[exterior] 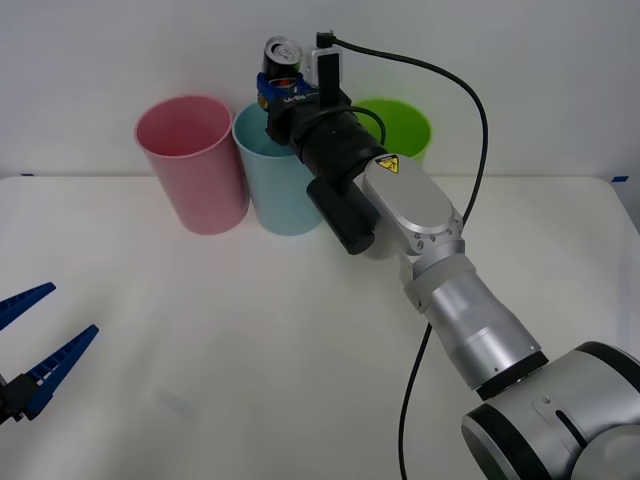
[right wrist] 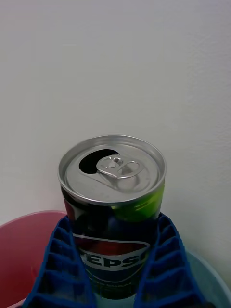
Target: Grasp the object on the table and drop it into the matching bin: aluminum can to the light blue bin, PET bottle to the pink bin.
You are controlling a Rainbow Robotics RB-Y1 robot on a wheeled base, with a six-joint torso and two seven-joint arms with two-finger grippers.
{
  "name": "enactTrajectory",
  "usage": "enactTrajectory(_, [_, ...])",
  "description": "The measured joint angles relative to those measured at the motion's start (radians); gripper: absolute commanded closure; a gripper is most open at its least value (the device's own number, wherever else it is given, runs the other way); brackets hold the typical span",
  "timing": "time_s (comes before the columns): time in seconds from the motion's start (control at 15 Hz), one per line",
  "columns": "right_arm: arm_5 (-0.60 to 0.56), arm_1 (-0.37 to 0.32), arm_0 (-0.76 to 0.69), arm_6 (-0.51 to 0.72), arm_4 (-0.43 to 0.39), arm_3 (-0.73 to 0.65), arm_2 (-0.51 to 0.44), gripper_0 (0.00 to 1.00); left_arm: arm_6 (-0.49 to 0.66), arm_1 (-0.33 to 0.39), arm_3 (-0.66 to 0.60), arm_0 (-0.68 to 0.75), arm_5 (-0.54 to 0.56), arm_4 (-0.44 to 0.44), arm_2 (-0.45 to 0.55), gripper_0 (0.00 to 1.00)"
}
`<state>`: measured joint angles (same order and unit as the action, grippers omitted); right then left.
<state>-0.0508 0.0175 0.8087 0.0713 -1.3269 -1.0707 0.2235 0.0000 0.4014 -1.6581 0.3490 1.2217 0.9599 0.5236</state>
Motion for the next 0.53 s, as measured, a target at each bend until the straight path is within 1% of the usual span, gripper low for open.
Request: enactTrajectory(0.53, [-0.012,-0.009,-0.01,-0.019,-0.003,-0.006,-0.003,0.0,0.0,0.0,0.0,0.0,0.0,0.0,0.0,0.0])
